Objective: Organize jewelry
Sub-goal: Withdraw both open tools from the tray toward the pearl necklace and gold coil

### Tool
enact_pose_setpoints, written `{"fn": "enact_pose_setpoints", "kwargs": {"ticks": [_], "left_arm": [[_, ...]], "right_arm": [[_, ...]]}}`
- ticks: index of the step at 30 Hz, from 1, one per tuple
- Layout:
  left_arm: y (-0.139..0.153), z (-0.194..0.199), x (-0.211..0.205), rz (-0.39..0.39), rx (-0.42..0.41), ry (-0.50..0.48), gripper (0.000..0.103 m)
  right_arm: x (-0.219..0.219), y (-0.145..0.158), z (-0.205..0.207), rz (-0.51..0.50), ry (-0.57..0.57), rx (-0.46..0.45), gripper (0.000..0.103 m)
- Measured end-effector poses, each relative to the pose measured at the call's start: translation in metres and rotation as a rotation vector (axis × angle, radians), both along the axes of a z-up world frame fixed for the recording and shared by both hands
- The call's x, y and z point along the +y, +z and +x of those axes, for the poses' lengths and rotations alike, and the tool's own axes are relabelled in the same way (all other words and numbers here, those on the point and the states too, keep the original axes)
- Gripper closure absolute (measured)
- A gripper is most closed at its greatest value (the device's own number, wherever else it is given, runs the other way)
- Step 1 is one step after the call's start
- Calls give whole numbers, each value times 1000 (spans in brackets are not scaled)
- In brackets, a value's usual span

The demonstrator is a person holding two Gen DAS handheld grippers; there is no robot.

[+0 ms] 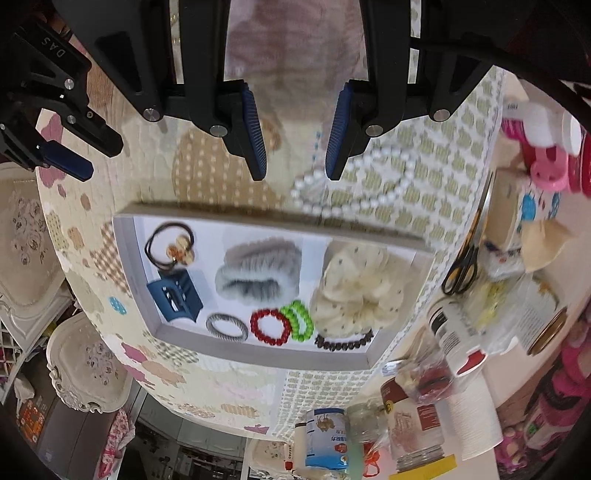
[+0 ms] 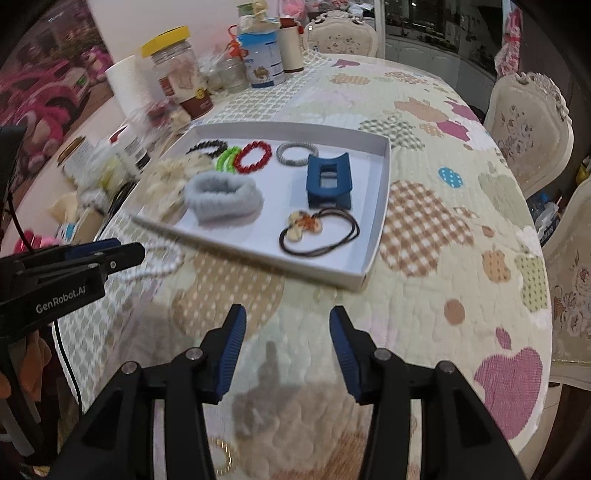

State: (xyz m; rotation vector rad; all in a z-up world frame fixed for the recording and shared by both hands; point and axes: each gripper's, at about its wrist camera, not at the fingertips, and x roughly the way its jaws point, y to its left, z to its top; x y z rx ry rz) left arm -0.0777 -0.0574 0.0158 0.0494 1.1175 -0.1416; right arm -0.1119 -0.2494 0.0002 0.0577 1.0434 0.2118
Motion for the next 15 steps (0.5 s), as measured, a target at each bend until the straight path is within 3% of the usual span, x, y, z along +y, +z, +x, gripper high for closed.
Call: {"fn": "enact_pose_setpoints", "kwargs": {"ticks": [15], "left_arm": [[2, -49, 17, 13, -1, 12, 71]], "right_arm": [[4, -4, -63, -16, 112, 11, 50]]}}
